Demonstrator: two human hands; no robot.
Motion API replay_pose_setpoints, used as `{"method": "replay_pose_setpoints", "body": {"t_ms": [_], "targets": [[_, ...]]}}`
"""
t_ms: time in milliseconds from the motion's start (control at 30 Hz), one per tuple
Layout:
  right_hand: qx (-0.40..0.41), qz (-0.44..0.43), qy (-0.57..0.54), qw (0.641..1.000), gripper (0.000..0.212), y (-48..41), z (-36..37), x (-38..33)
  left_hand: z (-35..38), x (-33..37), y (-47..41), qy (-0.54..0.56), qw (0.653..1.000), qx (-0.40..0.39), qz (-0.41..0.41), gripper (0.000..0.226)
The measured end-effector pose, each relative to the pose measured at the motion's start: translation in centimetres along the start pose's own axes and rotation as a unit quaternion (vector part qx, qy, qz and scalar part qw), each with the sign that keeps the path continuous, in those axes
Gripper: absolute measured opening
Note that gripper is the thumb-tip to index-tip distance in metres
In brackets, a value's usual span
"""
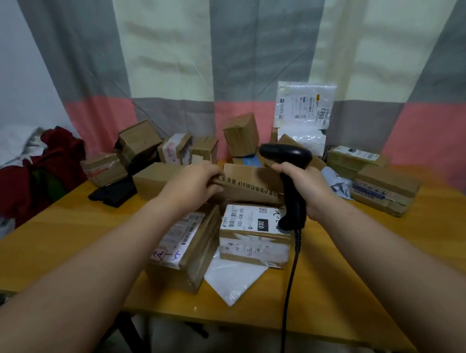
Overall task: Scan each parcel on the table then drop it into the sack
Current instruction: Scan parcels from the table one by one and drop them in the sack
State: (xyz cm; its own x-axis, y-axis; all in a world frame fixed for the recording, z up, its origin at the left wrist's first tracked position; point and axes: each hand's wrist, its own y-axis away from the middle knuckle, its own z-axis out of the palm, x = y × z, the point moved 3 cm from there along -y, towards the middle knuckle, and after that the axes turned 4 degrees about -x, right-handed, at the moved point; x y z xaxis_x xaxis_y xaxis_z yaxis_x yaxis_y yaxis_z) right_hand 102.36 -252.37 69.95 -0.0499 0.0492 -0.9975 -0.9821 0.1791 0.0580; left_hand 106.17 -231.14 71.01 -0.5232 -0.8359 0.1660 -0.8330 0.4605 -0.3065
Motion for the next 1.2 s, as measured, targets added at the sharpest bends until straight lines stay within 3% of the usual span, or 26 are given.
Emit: {"method": "replay_pose_setpoints", "body": {"t_ms": [200, 300, 433, 567, 667, 767, 900, 1000, 1133, 1200], "targets": [[-0.003, -0.067, -0.053, 0.996, 0.012, 3.8, -0.7, -0.9, -3.2, 0.7, 3.3, 0.178, 0.977, 0.116, -0.015, 0.014], [-0.005, -0.085, -0.075, 0.994, 0.01, 5.9, -0.5, -1.0, -4.1, 1.4, 6.0, 0.155, 0.978, 0.142, 0.01, 0.01], [-0.024, -0.091, -0.117, 0.989, 0.02, 8.3, -0.2, 0.2, -3.4, 1.5, 10.8, 0.046, 0.976, 0.212, 0.023, 0.02], [-0.055, -0.101, -0.136, 0.984, 0.021, 11.0, 1.0, 2.5, -2.1, 1.9, 15.2, 0.116, 0.965, 0.234, -0.015, 0.019], [-0.031, -0.12, -0.164, 0.979, 0.016, 12.7, 1.8, 3.8, -1.7, 2.0, 17.3, 0.23, 0.931, 0.263, -0.108, 0.012], [-0.02, -0.122, -0.196, 0.973, 0.013, 13.6, 2.7, 4.8, -1.2, 2.0, 18.0, 0.372, 0.859, 0.281, -0.209, 0.012], [-0.026, -0.122, -0.2, 0.972, 0.027, 14.0, 4.3, 5.4, 0.1, 2.8, 17.6, 0.455, 0.815, 0.259, -0.247, 0.014], [-0.028, -0.122, -0.216, 0.968, 0.033, 13.8, 5.1, 5.1, 0.8, 2.9, 17.0, 0.441, 0.843, 0.208, -0.228, 0.009], [0.029, -0.139, -0.173, 0.975, 0.037, 13.1, 5.0, 4.3, 0.3, 3.6, 17.0, 0.252, 0.94, 0.142, -0.183, 0.03], [0.031, -0.149, -0.17, 0.974, 0.038, 13.0, 5.2, 4.1, -0.1, 4.4, 16.6, 0.2, 0.96, 0.111, -0.163, 0.042]]}}
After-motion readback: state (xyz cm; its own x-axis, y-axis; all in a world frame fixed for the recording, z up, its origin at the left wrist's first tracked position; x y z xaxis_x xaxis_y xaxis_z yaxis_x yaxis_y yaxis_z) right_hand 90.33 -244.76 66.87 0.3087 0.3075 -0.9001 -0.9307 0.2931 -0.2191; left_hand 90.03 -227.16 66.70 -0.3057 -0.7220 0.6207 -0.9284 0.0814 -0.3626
